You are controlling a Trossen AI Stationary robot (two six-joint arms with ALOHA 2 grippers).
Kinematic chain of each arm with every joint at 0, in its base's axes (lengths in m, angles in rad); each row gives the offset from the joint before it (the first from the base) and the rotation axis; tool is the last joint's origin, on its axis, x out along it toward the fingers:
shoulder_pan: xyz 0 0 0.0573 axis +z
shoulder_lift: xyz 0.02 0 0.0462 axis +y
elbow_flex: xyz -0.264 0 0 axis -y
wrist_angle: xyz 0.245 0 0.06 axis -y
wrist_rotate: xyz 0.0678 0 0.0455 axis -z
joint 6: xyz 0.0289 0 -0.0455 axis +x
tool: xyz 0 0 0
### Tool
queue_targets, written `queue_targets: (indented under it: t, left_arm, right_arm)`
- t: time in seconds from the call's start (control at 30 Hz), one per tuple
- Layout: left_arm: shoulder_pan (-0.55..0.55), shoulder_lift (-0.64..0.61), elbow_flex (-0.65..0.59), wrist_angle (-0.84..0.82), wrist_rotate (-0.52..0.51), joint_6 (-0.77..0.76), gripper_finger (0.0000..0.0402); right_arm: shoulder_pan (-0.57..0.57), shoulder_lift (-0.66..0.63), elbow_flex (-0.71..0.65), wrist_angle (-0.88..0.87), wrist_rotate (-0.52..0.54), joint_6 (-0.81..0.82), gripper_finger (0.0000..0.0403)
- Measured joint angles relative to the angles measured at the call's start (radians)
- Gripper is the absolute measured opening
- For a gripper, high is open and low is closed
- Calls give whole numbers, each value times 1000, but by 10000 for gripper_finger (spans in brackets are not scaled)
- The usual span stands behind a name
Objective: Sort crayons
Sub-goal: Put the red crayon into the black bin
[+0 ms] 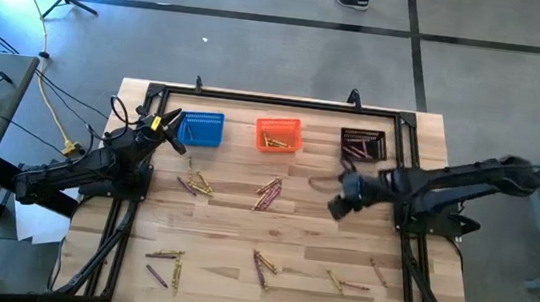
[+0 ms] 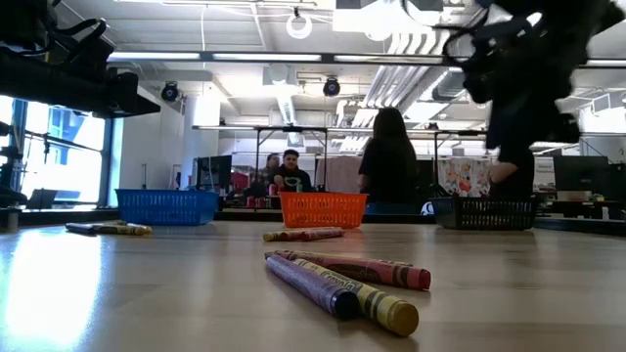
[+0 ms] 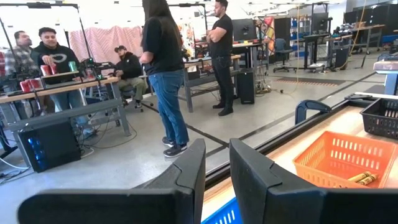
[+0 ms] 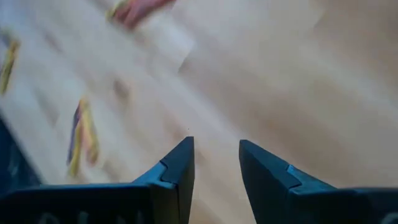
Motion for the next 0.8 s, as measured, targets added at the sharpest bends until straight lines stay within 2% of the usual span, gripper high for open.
queue_targets:
  t: [0.27,0.43,0.6,0.8]
  left_arm:
    - [0,0,0,0,0,0,60]
    - [0,0,0,0,0,0,60]
    - [0,0,0,0,0,0,60]
    - [0,0,0,0,0,0,60]
  right_arm:
    - [351,28,0,29,52,273,112]
    - [516,126,0,172,52,274,112]
    - [631,229,0,313,22,214,112]
    - [723,330,51,307,-55,123,112]
